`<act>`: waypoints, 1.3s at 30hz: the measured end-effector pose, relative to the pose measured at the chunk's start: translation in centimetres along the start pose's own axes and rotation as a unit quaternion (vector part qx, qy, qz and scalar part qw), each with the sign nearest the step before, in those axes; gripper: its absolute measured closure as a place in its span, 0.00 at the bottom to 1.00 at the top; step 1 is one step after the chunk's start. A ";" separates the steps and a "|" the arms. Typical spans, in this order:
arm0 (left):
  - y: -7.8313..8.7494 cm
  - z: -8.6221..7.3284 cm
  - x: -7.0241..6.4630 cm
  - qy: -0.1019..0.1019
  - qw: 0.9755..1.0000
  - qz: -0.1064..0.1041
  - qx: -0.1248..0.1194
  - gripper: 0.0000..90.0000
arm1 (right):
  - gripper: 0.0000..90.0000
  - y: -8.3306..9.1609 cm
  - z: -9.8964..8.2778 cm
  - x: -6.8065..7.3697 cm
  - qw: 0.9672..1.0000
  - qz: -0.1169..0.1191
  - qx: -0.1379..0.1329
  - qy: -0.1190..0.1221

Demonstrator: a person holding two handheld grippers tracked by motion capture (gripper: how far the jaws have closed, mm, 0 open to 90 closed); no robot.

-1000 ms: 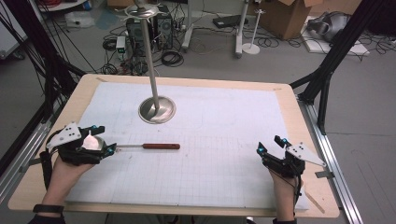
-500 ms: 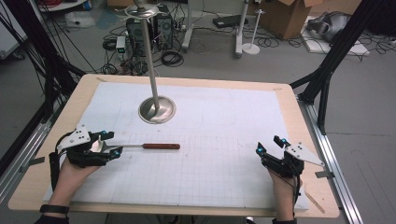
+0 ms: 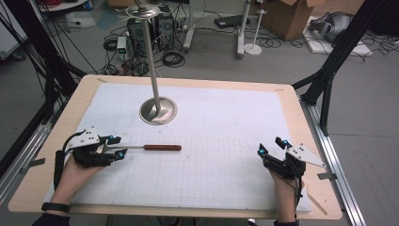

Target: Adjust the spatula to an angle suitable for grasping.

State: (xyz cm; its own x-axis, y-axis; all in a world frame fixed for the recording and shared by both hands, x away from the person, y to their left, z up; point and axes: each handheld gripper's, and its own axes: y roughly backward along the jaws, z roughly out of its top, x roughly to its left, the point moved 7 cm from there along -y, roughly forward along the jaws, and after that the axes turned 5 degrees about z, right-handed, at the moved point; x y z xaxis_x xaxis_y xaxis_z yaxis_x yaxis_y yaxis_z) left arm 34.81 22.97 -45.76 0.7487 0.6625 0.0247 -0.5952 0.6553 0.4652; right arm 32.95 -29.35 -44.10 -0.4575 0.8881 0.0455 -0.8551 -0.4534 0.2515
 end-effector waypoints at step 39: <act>-2.5 -1.5 1.8 -0.059 0.988 0.011 0.144 0.72 | 0.34 -0.1 -0.1 -0.2 1.000 0.002 -0.002 -0.006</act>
State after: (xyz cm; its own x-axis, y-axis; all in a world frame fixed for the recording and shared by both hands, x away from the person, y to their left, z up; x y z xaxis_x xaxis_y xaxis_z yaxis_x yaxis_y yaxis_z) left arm 37.19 23.03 -48.22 0.7757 0.6170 0.1327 -0.5164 0.4995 0.6956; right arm 33.06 -29.47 -44.17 -0.4588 0.8867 0.0578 -0.8537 -0.4579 0.2481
